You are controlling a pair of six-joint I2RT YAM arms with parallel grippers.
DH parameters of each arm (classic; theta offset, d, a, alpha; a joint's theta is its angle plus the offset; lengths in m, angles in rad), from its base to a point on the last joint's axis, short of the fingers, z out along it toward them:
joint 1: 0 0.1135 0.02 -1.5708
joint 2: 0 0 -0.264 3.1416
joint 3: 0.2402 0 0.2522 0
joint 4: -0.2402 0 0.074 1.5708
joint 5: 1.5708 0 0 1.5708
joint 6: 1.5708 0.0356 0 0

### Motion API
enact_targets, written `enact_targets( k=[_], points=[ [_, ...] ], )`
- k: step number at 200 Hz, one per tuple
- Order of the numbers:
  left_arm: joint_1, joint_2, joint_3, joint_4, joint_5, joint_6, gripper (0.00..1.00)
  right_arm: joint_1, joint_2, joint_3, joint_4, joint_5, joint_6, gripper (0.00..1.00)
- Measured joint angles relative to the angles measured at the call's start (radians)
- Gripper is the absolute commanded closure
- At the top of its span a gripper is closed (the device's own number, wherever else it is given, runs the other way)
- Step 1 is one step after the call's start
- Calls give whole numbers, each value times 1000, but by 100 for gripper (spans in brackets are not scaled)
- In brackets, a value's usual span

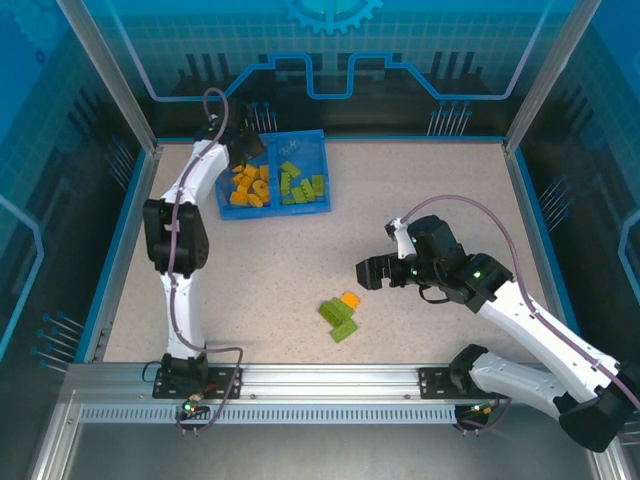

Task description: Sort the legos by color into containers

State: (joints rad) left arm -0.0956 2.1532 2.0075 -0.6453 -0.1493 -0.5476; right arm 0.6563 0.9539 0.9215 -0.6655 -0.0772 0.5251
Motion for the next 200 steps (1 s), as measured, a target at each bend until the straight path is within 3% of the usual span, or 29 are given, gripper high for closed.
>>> enact_targets(
  k=[27, 50, 71, 97, 124, 159, 200],
  points=[
    [-111, -309, -277, 50, -2, 0, 46, 0, 0, -2, 3, 37, 18, 0],
    [-360, -573, -472, 120, -45, -3, 46, 0, -14, -23, 8, 90, 40, 0],
    [-585, -670, -579, 159, -88, -8, 46, -1, -53, -41, 10, 147, 59, 0],
    [-745, -592, -640, 151, -129, -29, 44, -1, -140, -81, 0, 200, 72, 0],
    [-845, -425, -657, 122, -126, -34, 40, -1, -212, -109, -24, 232, 91, 0],
    [-874, -322, -707, 97, -42, -21, 28, -1, -339, -164, -77, 272, 126, 0],
    [-889, -235, -686, 58, -24, 25, 25, -1, -398, -176, -128, 284, 147, 0]
  ],
)
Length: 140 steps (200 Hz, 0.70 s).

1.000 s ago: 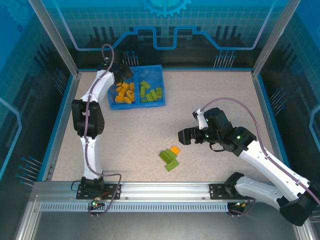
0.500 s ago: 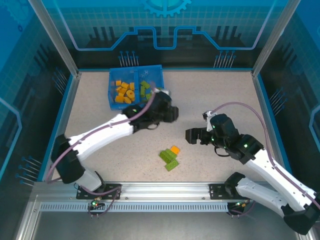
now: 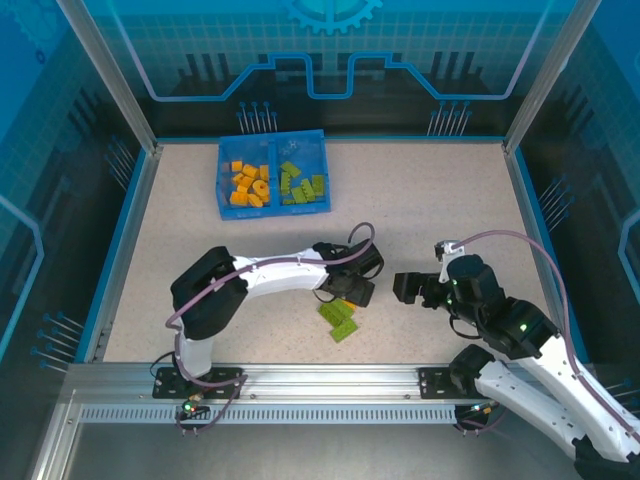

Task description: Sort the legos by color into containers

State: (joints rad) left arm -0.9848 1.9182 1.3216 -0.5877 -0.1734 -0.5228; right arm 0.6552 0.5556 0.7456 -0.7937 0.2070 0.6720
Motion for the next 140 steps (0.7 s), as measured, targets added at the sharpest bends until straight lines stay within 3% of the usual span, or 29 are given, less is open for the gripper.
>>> enact_targets(
  k=[36, 90, 140],
  points=[
    [-2, 36, 6, -32, 32, 40, 26, 0, 23, 0, -14, -1, 2, 0],
    [0, 62, 17, -43, 66, 83, 47, 0, 85, 0, -14, -20, -4, 0],
    [0, 63, 17, -43, 37, 85, 57, -1, 133, 0, -5, -74, -18, 0]
  ],
)
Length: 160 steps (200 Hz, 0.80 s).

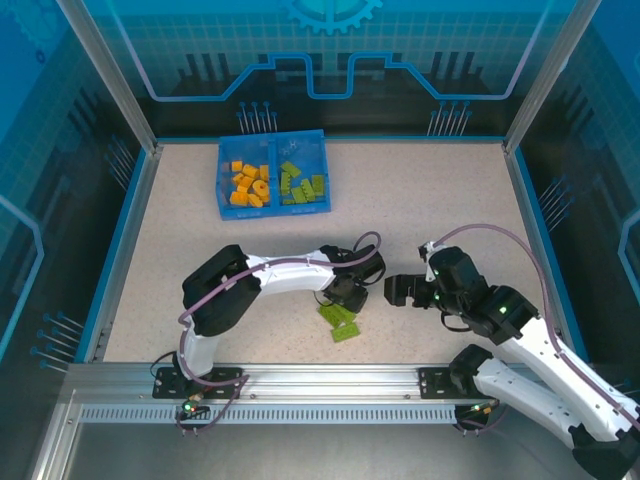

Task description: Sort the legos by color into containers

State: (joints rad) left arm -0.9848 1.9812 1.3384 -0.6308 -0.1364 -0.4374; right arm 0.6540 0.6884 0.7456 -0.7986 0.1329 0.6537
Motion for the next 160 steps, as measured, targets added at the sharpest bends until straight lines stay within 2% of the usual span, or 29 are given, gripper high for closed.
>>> enact_targets(
  k=[41, 83, 122, 160],
  points=[
    [38, -67, -93, 64, -21, -8, 61, 0, 9, 0, 8, -23, 0, 0],
    [137, -266, -158, 89, -58, -8, 60, 0, 40, 0, 43, -63, -6, 0],
    [368, -462, -151, 122, -89, -8, 59, 0, 92, 0, 82, -110, -7, 0],
    [604, -447, -63, 113, -102, -8, 59, 0, 114, 0, 111, -127, -7, 0]
  ],
)
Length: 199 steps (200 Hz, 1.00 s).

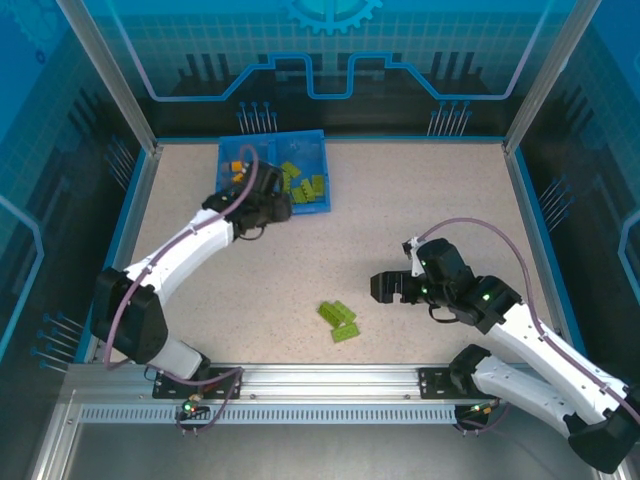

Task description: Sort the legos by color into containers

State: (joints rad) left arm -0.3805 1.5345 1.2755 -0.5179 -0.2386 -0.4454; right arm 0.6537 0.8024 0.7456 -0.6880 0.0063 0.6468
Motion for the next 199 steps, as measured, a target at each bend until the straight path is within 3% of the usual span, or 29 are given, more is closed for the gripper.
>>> enact_targets(
  k=[28, 69, 100, 124, 169, 199],
  points=[
    [120, 112, 136, -2, 0, 0, 59, 0, 16, 0, 9, -12, 0, 0],
    [207, 367, 367, -12, -8, -18, 59, 0, 13, 0, 8, -14, 0, 0],
    [270, 591, 594, -51, 25, -36, 50, 0, -7, 1, 0, -13, 2, 0],
    [298, 709, 741, -92, 46, -51, 37, 1, -24, 2, -11, -10, 5, 0],
    [298, 714, 799, -142, 79, -53, 38, 1, -40, 2, -16, -6, 9, 0],
    [283, 548, 660, -123, 122, -53, 39, 1, -22, 2, -14, -6, 0, 0]
  ],
)
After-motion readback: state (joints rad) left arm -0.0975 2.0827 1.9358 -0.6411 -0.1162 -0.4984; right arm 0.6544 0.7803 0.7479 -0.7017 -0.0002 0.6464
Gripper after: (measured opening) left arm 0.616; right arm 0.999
